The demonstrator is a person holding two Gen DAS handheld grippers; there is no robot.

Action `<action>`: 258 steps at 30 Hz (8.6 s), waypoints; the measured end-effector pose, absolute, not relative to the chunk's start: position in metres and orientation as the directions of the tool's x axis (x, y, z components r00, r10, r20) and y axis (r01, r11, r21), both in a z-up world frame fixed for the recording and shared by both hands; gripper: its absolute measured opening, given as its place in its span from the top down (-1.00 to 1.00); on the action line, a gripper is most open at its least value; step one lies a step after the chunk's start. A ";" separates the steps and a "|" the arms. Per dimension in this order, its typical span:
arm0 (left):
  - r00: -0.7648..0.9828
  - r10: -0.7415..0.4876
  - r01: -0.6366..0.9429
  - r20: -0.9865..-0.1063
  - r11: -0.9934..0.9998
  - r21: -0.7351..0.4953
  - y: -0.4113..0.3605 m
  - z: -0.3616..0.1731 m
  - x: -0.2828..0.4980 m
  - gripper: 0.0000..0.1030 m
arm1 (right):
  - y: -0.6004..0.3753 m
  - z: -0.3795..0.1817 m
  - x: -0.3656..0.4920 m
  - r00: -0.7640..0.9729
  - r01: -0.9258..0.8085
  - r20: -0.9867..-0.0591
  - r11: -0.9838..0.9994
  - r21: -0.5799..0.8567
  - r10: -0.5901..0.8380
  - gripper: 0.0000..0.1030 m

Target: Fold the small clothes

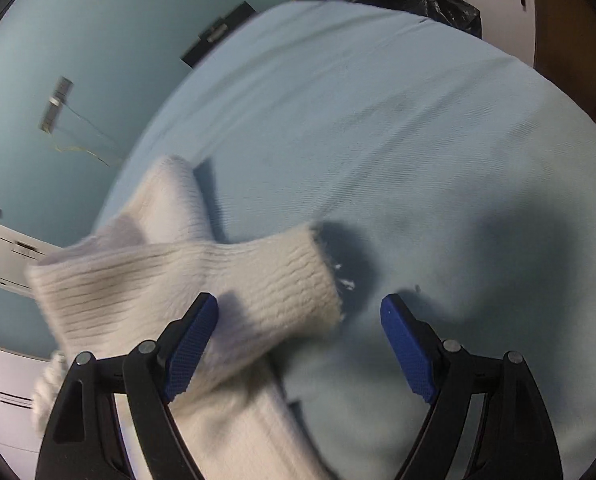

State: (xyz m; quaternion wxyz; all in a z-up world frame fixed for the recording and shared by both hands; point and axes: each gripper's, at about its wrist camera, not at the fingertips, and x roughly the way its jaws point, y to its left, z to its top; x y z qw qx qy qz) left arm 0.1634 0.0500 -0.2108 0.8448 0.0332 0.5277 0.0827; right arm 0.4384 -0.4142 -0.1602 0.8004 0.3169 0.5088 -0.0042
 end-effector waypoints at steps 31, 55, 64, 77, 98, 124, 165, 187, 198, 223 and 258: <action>0.574 0.090 -0.075 -0.814 0.996 0.057 0.117 -0.070 0.101 -1.00 | -0.274 0.260 0.399 0.758 0.121 -0.627 0.984 -0.132 -0.178 0.92; 0.550 0.036 -0.127 -0.835 0.991 -0.042 0.140 -0.086 0.103 -1.00 | -0.102 0.095 0.348 0.421 -0.294 -0.875 0.949 0.116 0.237 -0.56; 0.523 0.074 -0.105 -0.849 0.994 0.022 0.123 -0.099 0.111 -1.00 | -0.289 -0.058 0.349 0.259 -0.066 -0.961 0.991 -0.121 -0.100 -0.56; 0.467 0.127 -0.121 -0.875 0.989 0.079 0.122 -0.127 0.126 -1.00 | -0.379 -0.146 0.392 0.314 0.231 -0.946 0.960 0.156 0.078 -0.55; 0.481 0.092 -0.109 -0.872 0.993 0.045 0.121 -0.116 0.128 -1.00 | -0.297 -0.059 0.348 0.427 0.055 -0.893 0.990 -0.129 -0.141 -0.92; 0.524 -0.006 -0.163 -0.852 0.981 -0.107 0.147 -0.103 0.128 -1.00 | -0.040 -0.094 0.402 0.339 -0.457 -0.902 0.885 0.092 0.269 0.79; 0.462 0.062 -0.146 -0.885 0.989 -0.007 0.130 -0.127 0.139 -1.00 | -0.190 -0.159 0.440 0.310 -0.112 -0.950 0.994 0.005 0.040 0.00; 0.525 0.072 -0.154 -0.848 0.988 -0.011 0.123 -0.113 0.122 -1.00 | -0.198 -0.018 0.213 0.552 -0.033 -0.731 0.886 0.463 0.402 -0.99; 0.492 0.134 -0.221 -0.860 0.975 0.025 0.129 -0.108 0.157 -1.00 | -0.187 -0.083 0.191 0.642 -0.035 -0.674 0.892 0.451 0.365 -0.99; 0.442 0.298 -0.319 -0.846 0.934 0.162 0.195 -0.166 0.516 -0.75 | -0.199 -0.106 0.162 0.742 -0.080 -0.533 0.844 0.530 0.406 -0.99; 0.575 0.086 -0.332 -0.814 0.933 -0.137 0.281 -0.117 0.481 0.30 | -0.198 -0.100 0.150 0.758 -0.063 -0.531 0.853 0.518 0.379 -0.99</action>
